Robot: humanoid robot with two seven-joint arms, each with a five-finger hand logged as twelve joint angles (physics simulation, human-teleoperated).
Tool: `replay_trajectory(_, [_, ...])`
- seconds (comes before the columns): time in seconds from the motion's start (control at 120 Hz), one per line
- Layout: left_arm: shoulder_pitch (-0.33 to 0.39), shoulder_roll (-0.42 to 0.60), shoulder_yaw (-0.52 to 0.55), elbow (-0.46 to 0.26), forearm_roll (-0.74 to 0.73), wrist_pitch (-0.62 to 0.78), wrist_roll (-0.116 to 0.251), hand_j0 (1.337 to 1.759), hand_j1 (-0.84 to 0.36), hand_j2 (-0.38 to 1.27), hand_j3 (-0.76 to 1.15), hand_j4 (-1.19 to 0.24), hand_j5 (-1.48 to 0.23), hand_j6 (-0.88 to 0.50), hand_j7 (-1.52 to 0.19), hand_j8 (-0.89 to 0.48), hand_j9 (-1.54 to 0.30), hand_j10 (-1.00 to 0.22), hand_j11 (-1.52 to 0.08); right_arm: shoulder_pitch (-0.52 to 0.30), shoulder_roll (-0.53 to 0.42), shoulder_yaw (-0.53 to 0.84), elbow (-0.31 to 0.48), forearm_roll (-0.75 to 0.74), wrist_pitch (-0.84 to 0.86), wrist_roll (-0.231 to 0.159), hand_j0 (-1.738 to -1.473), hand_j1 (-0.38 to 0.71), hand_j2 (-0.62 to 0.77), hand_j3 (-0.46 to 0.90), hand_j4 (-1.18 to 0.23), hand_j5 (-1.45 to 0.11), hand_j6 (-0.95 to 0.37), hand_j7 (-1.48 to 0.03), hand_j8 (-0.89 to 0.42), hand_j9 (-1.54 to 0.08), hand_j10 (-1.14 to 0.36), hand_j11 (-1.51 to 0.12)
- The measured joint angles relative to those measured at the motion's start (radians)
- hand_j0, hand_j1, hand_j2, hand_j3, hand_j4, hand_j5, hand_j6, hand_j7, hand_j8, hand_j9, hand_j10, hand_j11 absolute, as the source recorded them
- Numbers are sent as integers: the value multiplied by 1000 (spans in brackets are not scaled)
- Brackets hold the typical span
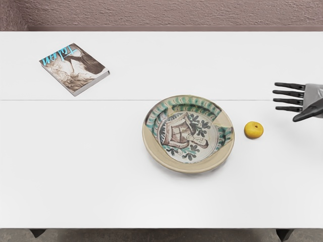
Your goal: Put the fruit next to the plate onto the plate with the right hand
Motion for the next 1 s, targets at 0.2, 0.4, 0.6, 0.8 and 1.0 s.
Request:
replay_trajectory(0.2, [0,0,0,0,0,0,0,1658,343,1,0,-5,-6,-5,-6,-5,-6,-5,-6,-3,-5,0,-6,0,0,0,-1658,-349,1,0,0,-1,2,-1,2,-1,1,-1])
replay_trajectory(0.4, [0,0,0,0,0,0,0,1658,343,1,0,-5,-6,-5,-6,-5,-6,-5,-6,20,1,0,-3,-36,0,-3,-1658,-349,1,0,0,0,3,0,2,0,1,0])
replay_trajectory(0.6, [0,0,0,0,0,0,0,1658,343,1,0,-5,-6,-5,-6,-5,-6,-5,-6,141,67,-3,27,-240,0,-4,-1658,-349,1,0,0,0,2,0,2,0,1,0])
replay_trajectory(0.8, [0,0,0,0,0,0,0,1658,343,1,0,-5,-6,-5,-6,-5,-6,-5,-6,174,83,-11,174,-465,-45,-6,-1658,-349,0,0,-1,0,0,0,0,0,0,0])
replay_trajectory(1.0, [0,0,0,0,0,0,0,1658,343,1,0,-5,-6,-5,-6,-5,-6,-5,-6,172,17,-104,442,-681,-401,-35,-1658,-349,1,0,-2,0,-3,0,-2,0,-2,0])
